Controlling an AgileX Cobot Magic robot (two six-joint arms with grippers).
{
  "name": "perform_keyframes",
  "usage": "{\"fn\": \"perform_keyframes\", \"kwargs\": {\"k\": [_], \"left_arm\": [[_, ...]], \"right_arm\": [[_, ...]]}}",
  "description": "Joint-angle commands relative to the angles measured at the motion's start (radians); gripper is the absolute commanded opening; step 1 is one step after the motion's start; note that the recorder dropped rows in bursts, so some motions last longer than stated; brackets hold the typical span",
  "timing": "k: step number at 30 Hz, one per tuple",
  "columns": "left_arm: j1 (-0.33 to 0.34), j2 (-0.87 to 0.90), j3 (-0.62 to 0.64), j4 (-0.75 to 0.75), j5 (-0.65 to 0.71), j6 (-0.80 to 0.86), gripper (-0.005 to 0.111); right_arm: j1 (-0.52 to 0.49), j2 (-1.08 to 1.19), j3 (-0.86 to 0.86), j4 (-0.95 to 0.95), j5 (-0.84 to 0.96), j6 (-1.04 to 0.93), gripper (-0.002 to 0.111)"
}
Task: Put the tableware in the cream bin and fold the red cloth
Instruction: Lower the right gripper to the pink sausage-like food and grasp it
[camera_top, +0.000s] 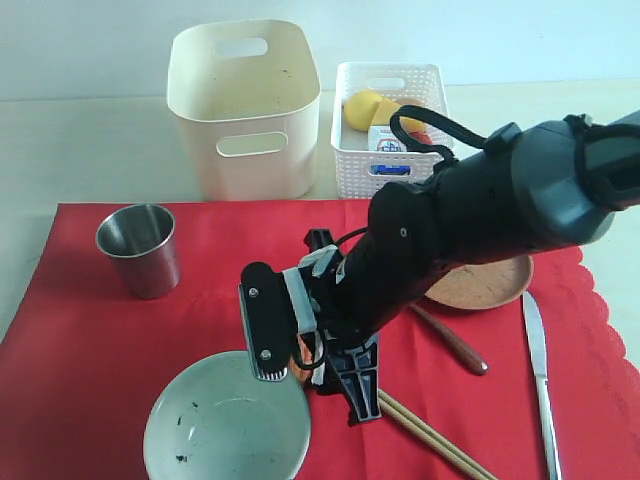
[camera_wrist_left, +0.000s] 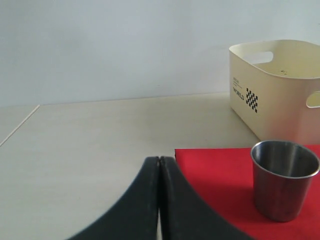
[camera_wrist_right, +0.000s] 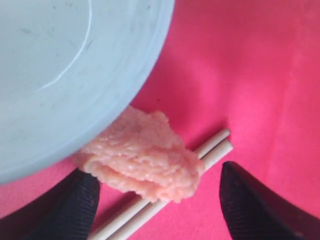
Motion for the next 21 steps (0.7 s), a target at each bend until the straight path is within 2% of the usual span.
{"fn": "perform_keyframes", "kwargs": {"k": [1, 5, 7, 9, 14, 15, 21], "left_arm": [[0.001, -0.006, -0.001, 0.004, -0.007, -0.005, 0.0], [0.001, -0.006, -0.001, 0.004, -0.007, -0.005, 0.0], [0.001, -0.006, -0.001, 0.004, -0.007, -0.005, 0.0], [0.001, -0.006, -0.001, 0.004, -0.007, -0.005, 0.0], [0.001, -0.006, -0.001, 0.004, -0.007, -0.005, 0.0], [0.001, -0.006, -0.001, 0.004, -0.007, -0.005, 0.0], [0.001, -0.006, -0.001, 0.004, -0.007, -0.005, 0.0]], "right_arm": [[0.002, 0.031, -0.032, 0.016, 0.053, -0.071, 0.066], [0.002, 0.045, -0.034, 0.014, 0.06, -0.102, 0.064], [0.002, 0.042, -0.034, 0.014, 0.047, -0.102, 0.057], [0.002, 0.036, -0.037, 0.012, 0.044, -0.104, 0.046], [0.002, -0.001, -0.051, 0.012, 0.044, -0.1, 0.004], [0.002, -0.011, -0.051, 0.012, 0.039, -0.097, 0.0], [0.0, -0.099, -0.051, 0.012, 0.025, -0.068, 0.0]]}}
